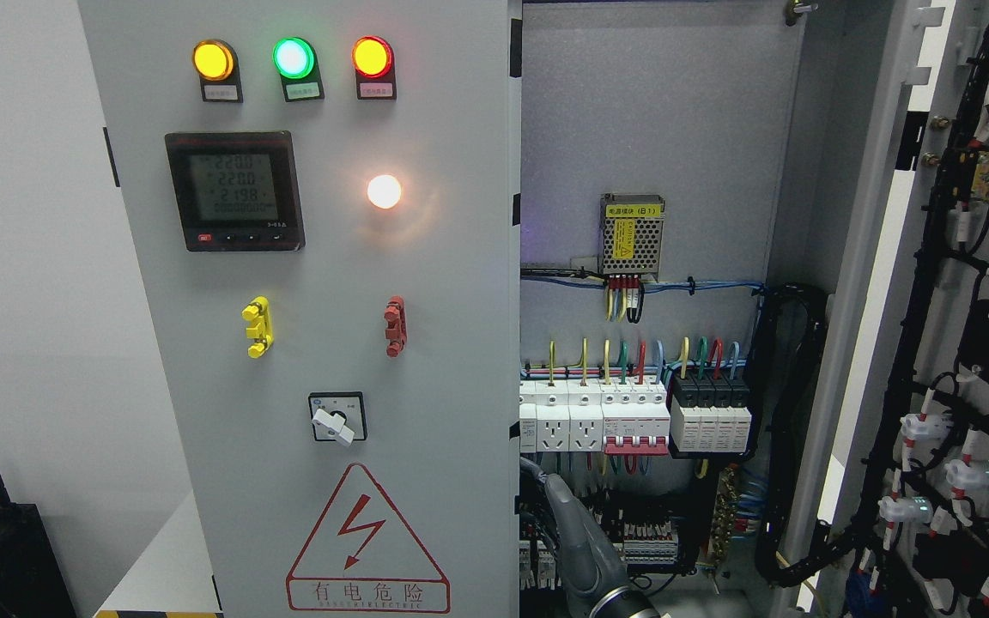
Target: Open door with both hands
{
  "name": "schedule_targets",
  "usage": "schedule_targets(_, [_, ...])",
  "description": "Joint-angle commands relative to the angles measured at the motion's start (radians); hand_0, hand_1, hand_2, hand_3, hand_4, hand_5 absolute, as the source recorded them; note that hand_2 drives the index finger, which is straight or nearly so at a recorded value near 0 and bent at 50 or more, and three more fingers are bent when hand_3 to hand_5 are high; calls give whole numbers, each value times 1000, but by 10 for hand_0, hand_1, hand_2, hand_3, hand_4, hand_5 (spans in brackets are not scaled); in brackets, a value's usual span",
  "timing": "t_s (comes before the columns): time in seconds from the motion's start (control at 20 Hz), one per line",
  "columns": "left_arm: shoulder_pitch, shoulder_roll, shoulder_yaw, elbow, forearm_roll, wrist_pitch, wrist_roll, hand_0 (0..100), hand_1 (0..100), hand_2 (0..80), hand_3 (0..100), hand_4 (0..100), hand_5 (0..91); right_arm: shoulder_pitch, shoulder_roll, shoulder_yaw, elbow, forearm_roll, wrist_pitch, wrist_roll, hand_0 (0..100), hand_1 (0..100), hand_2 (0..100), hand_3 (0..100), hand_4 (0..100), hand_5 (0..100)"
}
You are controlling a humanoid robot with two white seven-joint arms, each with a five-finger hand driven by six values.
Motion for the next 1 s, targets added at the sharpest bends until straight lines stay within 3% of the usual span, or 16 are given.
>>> schedule_targets(0.0, [0,0,0,0,0,-1,0,0,0,0,0,32,0,-12,-34,1,22,-40,1,4,0,0,0,0,0,0])
schedule_targets(0.95, [0,0,0,0,0,-2,0,0,0,0,0,32,0,-35,-40,3,32,-101,14,27,0,0,0,0,0,0])
